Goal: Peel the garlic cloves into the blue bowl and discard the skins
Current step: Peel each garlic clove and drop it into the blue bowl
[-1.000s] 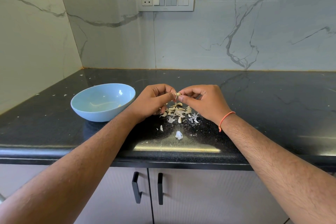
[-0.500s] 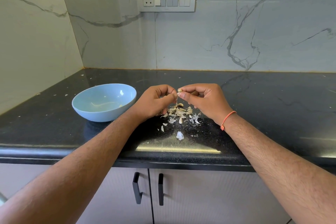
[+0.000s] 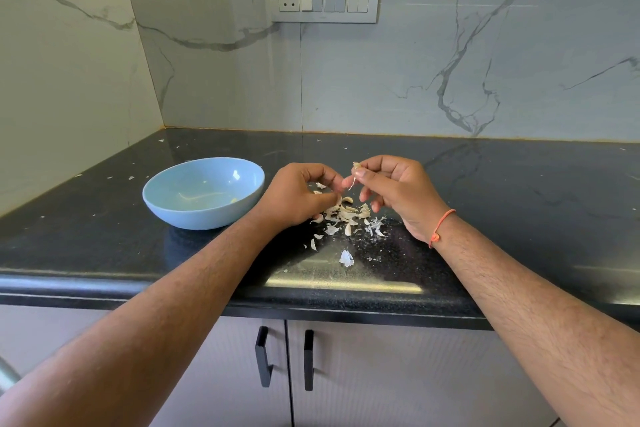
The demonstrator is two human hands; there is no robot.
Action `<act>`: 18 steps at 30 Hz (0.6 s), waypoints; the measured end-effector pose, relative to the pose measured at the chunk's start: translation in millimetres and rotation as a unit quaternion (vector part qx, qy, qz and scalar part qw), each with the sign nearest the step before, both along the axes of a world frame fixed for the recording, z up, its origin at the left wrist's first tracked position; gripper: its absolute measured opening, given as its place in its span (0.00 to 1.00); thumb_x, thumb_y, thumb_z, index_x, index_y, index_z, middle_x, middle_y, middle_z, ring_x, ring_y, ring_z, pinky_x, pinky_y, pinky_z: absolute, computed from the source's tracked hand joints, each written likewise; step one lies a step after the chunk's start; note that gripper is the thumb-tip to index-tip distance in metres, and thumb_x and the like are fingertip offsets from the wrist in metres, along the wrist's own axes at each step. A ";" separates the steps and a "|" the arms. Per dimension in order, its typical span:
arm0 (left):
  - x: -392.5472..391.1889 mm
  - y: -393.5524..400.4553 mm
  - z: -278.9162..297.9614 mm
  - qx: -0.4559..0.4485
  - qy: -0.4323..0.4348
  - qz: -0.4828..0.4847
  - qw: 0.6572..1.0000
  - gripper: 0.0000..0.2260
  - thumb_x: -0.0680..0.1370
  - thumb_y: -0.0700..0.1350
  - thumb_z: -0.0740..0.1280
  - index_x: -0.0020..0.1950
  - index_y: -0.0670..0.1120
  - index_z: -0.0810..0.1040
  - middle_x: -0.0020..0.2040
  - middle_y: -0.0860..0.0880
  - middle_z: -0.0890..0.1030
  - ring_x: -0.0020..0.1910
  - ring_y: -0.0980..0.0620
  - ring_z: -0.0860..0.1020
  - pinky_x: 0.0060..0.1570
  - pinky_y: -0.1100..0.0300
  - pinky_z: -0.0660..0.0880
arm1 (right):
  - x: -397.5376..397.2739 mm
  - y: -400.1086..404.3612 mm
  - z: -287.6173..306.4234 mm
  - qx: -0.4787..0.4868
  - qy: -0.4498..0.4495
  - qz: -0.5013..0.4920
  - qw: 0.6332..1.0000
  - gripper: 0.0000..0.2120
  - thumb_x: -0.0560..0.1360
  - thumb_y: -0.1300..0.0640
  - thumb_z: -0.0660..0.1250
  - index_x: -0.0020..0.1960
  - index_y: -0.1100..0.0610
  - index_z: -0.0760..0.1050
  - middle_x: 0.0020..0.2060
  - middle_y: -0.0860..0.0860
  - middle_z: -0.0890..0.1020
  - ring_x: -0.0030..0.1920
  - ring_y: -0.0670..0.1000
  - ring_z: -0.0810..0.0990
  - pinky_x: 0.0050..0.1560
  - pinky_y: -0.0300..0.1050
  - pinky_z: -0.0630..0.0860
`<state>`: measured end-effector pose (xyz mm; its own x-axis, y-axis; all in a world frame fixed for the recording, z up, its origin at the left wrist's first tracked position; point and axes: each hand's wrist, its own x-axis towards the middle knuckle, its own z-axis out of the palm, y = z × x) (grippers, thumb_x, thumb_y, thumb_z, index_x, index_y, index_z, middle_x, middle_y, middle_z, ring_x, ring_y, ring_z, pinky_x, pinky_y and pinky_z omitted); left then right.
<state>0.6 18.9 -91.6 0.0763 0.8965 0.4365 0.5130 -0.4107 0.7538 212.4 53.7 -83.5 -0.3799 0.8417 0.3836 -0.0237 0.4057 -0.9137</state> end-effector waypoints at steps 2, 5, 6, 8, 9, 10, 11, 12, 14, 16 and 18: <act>-0.8 -1.3 0.7 0.019 0.015 0.019 1.000 0.08 0.77 0.37 0.75 0.51 0.49 0.89 0.36 0.61 0.85 0.26 0.63 0.76 0.33 0.70 0.72 | -0.2 1.0 -0.3 0.002 -0.011 -0.017 1.000 0.04 0.80 0.61 0.72 0.52 0.63 0.83 0.46 0.59 0.88 0.35 0.51 0.79 0.31 0.42 0.74; -1.2 -3.6 1.6 0.034 0.002 0.031 0.999 0.04 0.75 0.44 0.80 0.48 0.49 0.88 0.30 0.64 0.81 0.23 0.62 0.71 0.30 0.72 0.67 | 0.6 1.6 -0.2 0.009 -0.032 -0.030 0.999 0.04 0.79 0.61 0.73 0.51 0.62 0.83 0.42 0.58 0.88 0.35 0.50 0.79 0.31 0.42 0.74; -0.7 -4.1 1.0 0.038 -0.008 0.033 0.999 0.05 0.74 0.46 0.81 0.46 0.48 0.88 0.29 0.63 0.81 0.22 0.61 0.70 0.29 0.72 0.66 | 0.8 1.2 -0.4 0.009 -0.038 -0.031 0.999 0.04 0.79 0.61 0.73 0.51 0.61 0.84 0.42 0.58 0.88 0.35 0.50 0.80 0.31 0.41 0.74; -0.5 -4.9 0.1 0.052 -0.009 0.039 0.998 0.08 0.73 0.47 0.82 0.44 0.46 0.86 0.27 0.62 0.79 0.20 0.60 0.69 0.26 0.73 0.64 | 0.8 0.6 -0.7 0.009 -0.042 -0.035 0.998 0.04 0.78 0.61 0.75 0.51 0.60 0.84 0.40 0.57 0.88 0.35 0.48 0.80 0.31 0.41 0.75; -0.3 -5.3 0.4 0.059 -0.003 0.039 0.997 0.09 0.73 0.47 0.82 0.45 0.47 0.85 0.28 0.61 0.80 0.20 0.60 0.70 0.26 0.73 0.64 | 0.8 0.8 -1.2 0.008 -0.042 -0.038 0.998 0.04 0.77 0.60 0.75 0.51 0.60 0.84 0.39 0.56 0.88 0.34 0.48 0.79 0.32 0.41 0.75; -0.6 -4.7 0.5 0.067 0.004 0.036 0.997 0.09 0.73 0.48 0.82 0.48 0.48 0.86 0.33 0.61 0.83 0.21 0.60 0.71 0.27 0.72 0.65 | 1.0 1.3 -1.8 0.009 -0.044 -0.041 0.998 0.03 0.77 0.60 0.75 0.50 0.59 0.85 0.38 0.55 0.87 0.33 0.47 0.79 0.32 0.42 0.75; -1.2 -3.5 0.3 0.075 0.009 0.032 0.997 0.11 0.73 0.48 0.82 0.52 0.50 0.86 0.40 0.59 0.85 0.22 0.60 0.71 0.28 0.71 0.66 | 1.4 1.6 -2.4 0.014 -0.052 -0.044 0.998 0.03 0.77 0.60 0.76 0.50 0.58 0.86 0.37 0.54 0.87 0.32 0.48 0.78 0.32 0.42 0.75; -1.8 -2.1 -0.4 0.081 0.015 0.028 0.996 0.14 0.73 0.49 0.82 0.56 0.52 0.86 0.45 0.58 0.87 0.23 0.60 0.72 0.29 0.70 0.68 | 1.5 1.9 -3.1 0.021 -0.065 -0.047 0.997 0.03 0.77 0.59 0.76 0.50 0.56 0.87 0.37 0.52 0.86 0.30 0.48 0.77 0.33 0.44 0.76; -3.2 -0.3 -1.4 0.091 0.035 0.023 0.995 0.15 0.74 0.51 0.81 0.60 0.55 0.87 0.50 0.58 0.87 0.28 0.59 0.77 0.32 0.64 0.74 | 0.7 1.5 -3.9 0.037 -0.090 -0.053 0.994 0.03 0.77 0.58 0.76 0.51 0.55 0.88 0.40 0.49 0.87 0.29 0.47 0.76 0.35 0.46 0.77; -3.5 -0.2 -1.2 0.109 0.055 0.009 0.992 0.12 0.76 0.52 0.79 0.59 0.55 0.88 0.50 0.59 0.87 0.38 0.54 0.84 0.39 0.54 0.82 | -0.3 0.3 -3.8 0.060 -0.109 -0.070 0.990 0.03 0.78 0.58 0.75 0.49 0.53 0.88 0.42 0.46 0.88 0.29 0.41 0.77 0.35 0.43 0.77; -3.3 -0.3 -1.5 0.115 0.057 0.002 0.992 0.10 0.78 0.49 0.77 0.59 0.53 0.88 0.50 0.58 0.87 0.43 0.54 0.86 0.43 0.54 0.84 | -0.5 -1.5 -3.1 0.105 -0.141 -0.096 0.980 0.04 0.78 0.56 0.74 0.48 0.51 0.88 0.38 0.43 0.87 0.30 0.39 0.77 0.35 0.36 0.74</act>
